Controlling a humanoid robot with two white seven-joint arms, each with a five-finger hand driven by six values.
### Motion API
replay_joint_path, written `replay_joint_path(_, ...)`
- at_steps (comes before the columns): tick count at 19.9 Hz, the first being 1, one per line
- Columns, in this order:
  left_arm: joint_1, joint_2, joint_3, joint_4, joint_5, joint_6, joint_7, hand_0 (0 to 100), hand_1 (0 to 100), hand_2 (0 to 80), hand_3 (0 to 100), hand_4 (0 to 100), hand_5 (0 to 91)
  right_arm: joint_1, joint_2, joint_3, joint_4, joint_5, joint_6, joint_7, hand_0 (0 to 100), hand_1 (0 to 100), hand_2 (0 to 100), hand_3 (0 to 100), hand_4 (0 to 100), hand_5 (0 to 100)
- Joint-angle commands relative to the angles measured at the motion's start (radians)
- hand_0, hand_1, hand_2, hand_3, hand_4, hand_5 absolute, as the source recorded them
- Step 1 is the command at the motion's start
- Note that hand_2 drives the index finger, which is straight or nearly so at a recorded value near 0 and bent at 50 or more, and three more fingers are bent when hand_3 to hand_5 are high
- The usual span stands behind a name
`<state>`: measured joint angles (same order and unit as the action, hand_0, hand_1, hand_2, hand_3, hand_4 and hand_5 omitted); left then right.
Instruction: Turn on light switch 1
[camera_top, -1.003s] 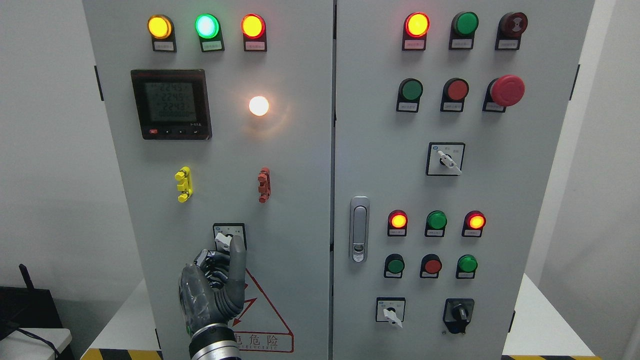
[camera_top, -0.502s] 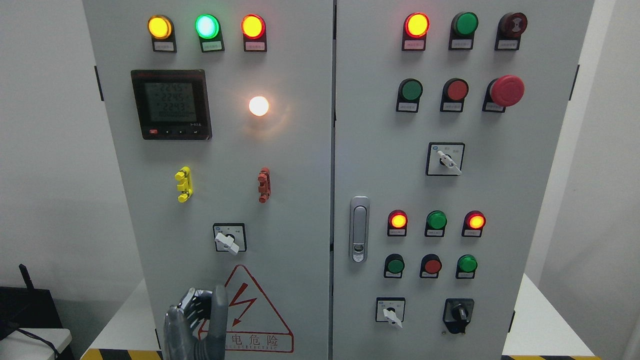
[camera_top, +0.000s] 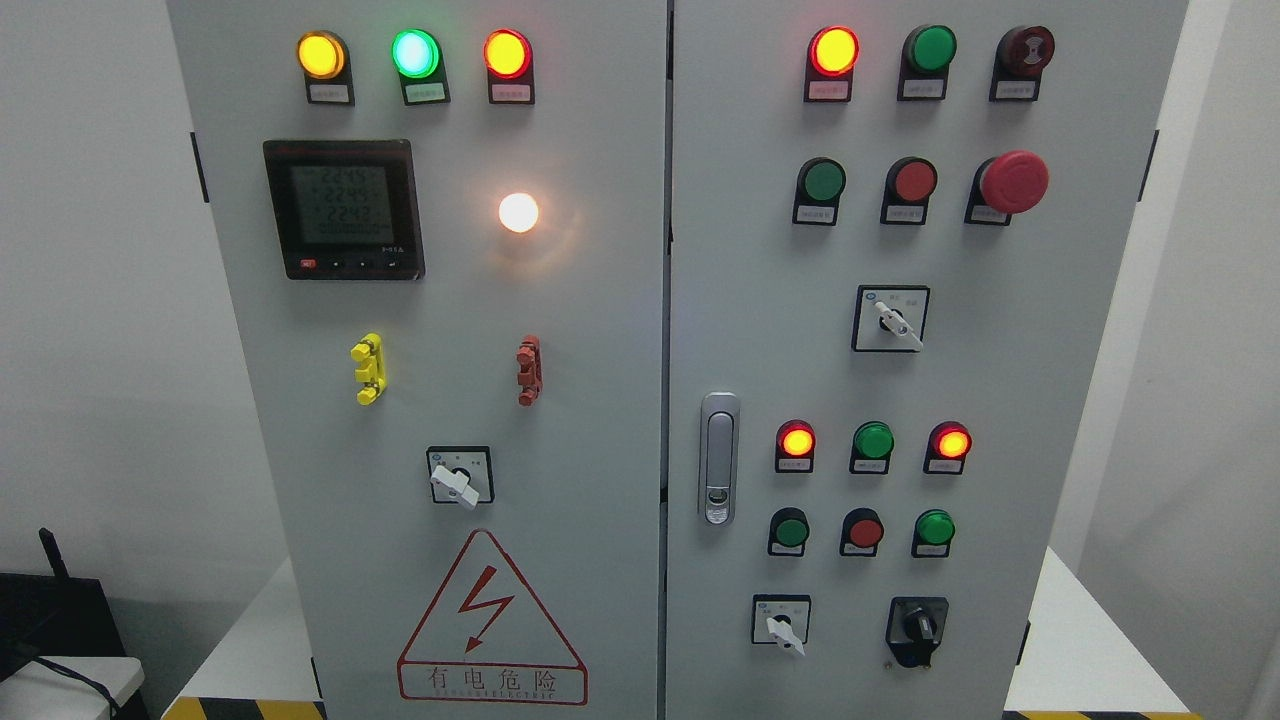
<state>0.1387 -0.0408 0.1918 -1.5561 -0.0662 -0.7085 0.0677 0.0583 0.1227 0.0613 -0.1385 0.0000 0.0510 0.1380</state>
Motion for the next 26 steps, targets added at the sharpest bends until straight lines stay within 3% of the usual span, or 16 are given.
replay_joint_path(1,0.102,0.030,0.380,0.552,0.040,-0.164,-0.042,0,13,17.3,42,48,11.4,0.000,0.000,0.000,0.000,-0.017,0.000,-0.001,12,39,0,0,0,0)
replay_joint_path(5,0.134,0.039,0.440,0.809,0.065,-0.261,-0.077,0,8,0.0,23,32,4.3,0.000,0.000,0.000,0.000,-0.018,0.000,-0.001,12,39,0,0,0,0)
replay_joint_path(8,0.156,0.052,0.457,0.973,0.063,-0.266,-0.071,0,5,0.0,15,23,1.5,0.000,0.000,0.000,-0.001,-0.018,0.000,0.000,12,39,0,0,0,0)
replay_joint_path(13,0.176,0.070,0.436,1.276,0.048,-0.229,-0.068,6,11,0.0,8,13,0.0,0.000,0.000,0.000,0.000,-0.017,0.000,-0.001,12,39,0,0,0,0)
replay_joint_path(18,0.183,0.078,0.235,1.390,0.029,0.050,-0.068,14,11,0.0,0,2,0.0,0.000,0.000,0.000,0.000,-0.017,0.000,-0.001,12,39,0,0,0,0)
replay_joint_path(21,0.171,0.073,0.170,1.426,0.029,0.231,-0.069,18,13,0.0,0,2,0.0,0.000,0.000,0.000,0.000,-0.017,0.000,-0.001,12,39,0,0,0,0)
replay_joint_path(26,0.127,0.062,-0.003,1.458,0.031,0.447,-0.078,22,16,0.0,0,1,0.0,0.000,0.000,0.000,-0.001,-0.018,0.000,-0.001,12,39,0,0,0,0)
